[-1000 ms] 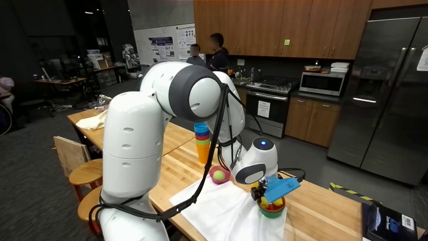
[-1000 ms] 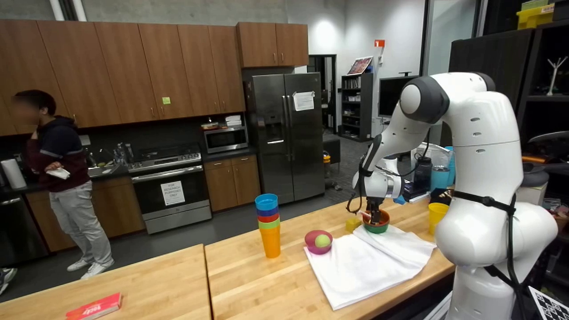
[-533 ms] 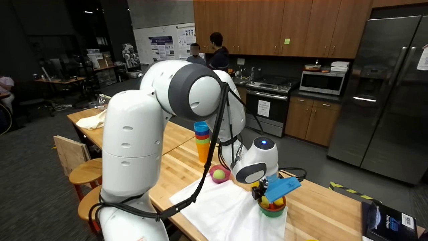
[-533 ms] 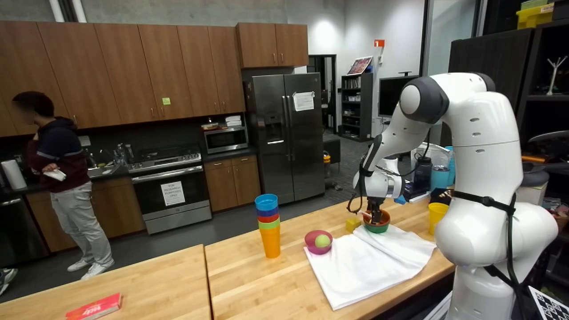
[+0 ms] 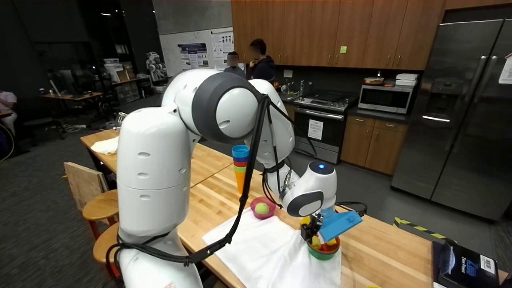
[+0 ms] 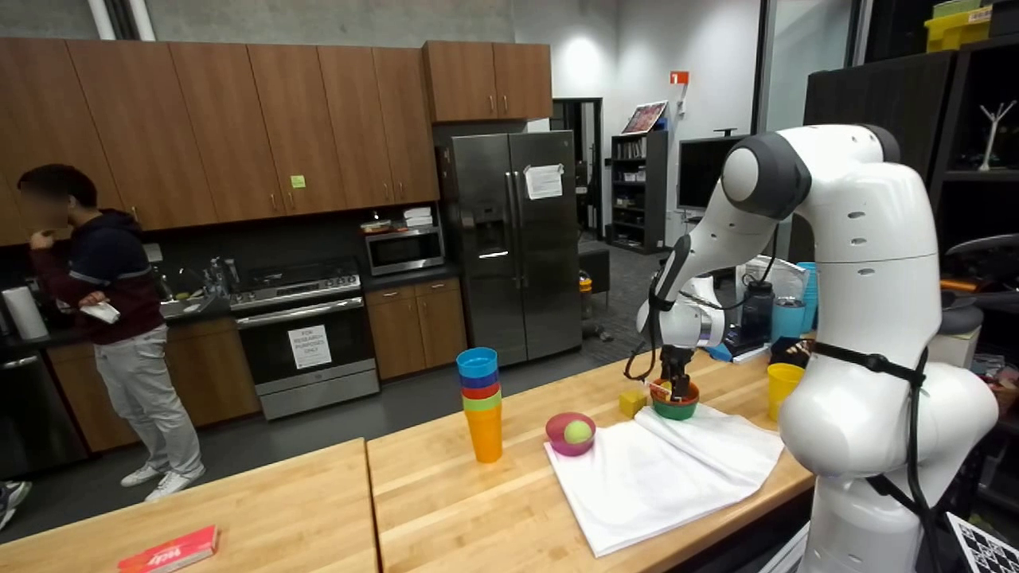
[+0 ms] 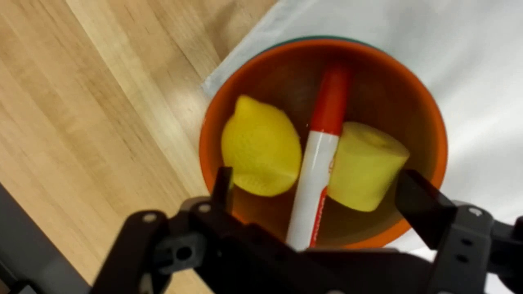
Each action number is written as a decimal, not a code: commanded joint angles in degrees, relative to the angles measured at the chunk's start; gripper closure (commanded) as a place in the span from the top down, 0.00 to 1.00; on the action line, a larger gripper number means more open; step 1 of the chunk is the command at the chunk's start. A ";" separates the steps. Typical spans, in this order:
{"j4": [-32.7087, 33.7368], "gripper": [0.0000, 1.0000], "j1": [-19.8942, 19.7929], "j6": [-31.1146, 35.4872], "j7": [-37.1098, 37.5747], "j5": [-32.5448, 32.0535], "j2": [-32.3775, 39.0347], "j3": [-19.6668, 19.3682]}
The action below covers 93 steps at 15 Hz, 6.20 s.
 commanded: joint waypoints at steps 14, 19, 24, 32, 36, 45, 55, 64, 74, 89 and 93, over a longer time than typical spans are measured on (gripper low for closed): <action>3.13 1.00 -0.19 -10.67 -19.09 13.33 -7.73 1.12; 4.11 1.00 2.05 -12.80 -17.80 11.69 -6.04 -1.08; 4.87 1.00 1.57 -13.50 -19.87 13.67 -4.31 -1.28; 5.64 0.68 1.43 -14.01 -21.31 15.40 -3.00 -0.32; 6.03 0.36 0.80 -15.30 -23.00 17.06 -2.77 0.12; 6.63 0.04 0.95 -17.79 -25.94 21.24 -1.91 -0.34; 5.45 0.04 2.10 -17.08 -25.40 19.49 -7.14 -0.81; -2.23 0.04 8.54 -16.78 -32.14 8.33 -14.08 -0.16; -2.10 0.17 10.12 -17.13 -32.57 7.90 -12.80 -1.45; -2.10 0.17 10.12 -17.18 -32.64 7.90 -12.80 -1.46; -2.56 0.04 10.28 -17.90 -33.07 7.56 -13.58 -1.38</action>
